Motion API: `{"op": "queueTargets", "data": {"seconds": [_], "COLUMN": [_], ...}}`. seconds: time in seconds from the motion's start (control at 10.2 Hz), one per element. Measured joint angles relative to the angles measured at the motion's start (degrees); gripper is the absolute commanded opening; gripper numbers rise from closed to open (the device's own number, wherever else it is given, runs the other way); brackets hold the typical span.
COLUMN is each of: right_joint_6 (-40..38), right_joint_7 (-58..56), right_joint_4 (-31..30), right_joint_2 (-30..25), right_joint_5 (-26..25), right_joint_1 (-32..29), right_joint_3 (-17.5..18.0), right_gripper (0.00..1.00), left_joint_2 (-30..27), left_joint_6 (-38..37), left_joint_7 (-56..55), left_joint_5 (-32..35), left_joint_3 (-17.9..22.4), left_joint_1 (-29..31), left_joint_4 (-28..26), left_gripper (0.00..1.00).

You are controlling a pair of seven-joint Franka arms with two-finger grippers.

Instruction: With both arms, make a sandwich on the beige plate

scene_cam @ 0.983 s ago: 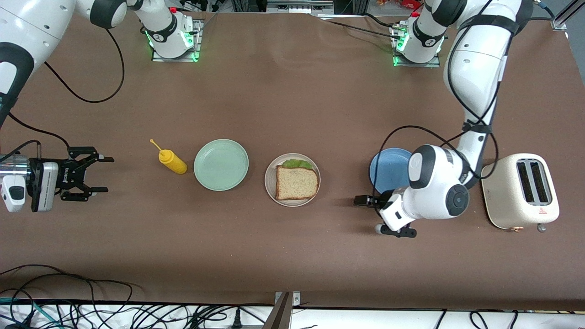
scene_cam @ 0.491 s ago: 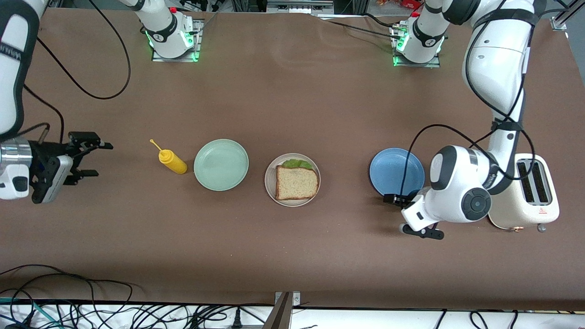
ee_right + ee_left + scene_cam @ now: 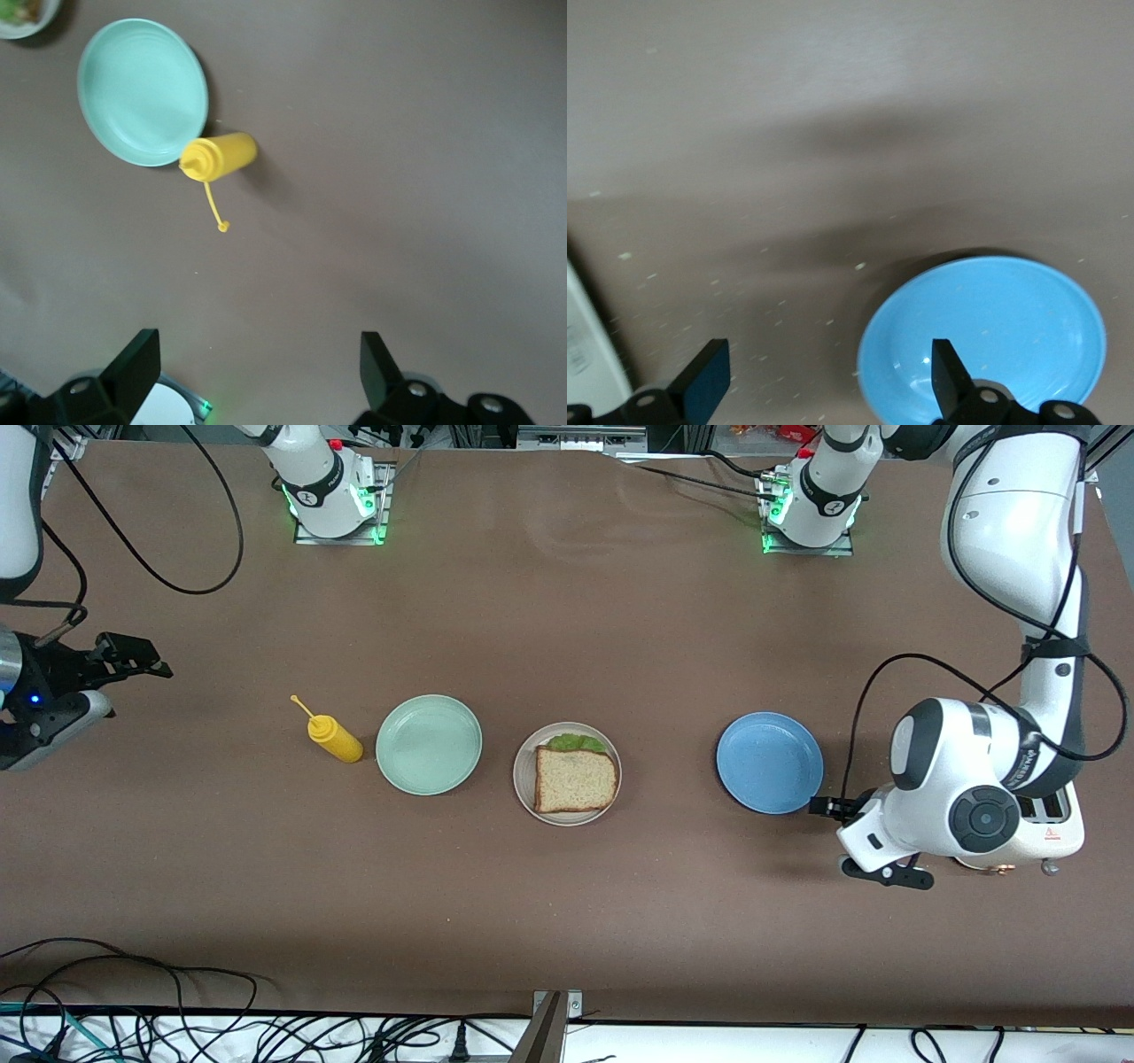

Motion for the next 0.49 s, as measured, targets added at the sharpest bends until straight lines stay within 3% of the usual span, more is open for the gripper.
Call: {"op": "queueTargets", "data": {"seconds": [0.2, 0.49], "right_joint_6": [5.3, 9.9], "right_joint_7": [12.6, 23.4], "right_joint_4": [-8.7, -18.2], "right_joint_2": [-7.3, -16.2], "right_joint_5": [-2.9, -3.3], "right_joint_1": [-2.8, -4.1], "right_joint_3": [5.1, 5.8], "right_gripper": [1.00, 1.00], "left_joint_2": [-2.0, -6.2], "left_joint_6": [-2.8, -7.4], "left_joint_7": [0.0, 0.0], "left_joint_5": [0.3, 0.3], "left_joint_3": [0.1, 0.5], "left_joint_1": [1.2, 2.4], "left_joint_4": [0.1, -0.4], "left_gripper": [1.00, 1.00]}}
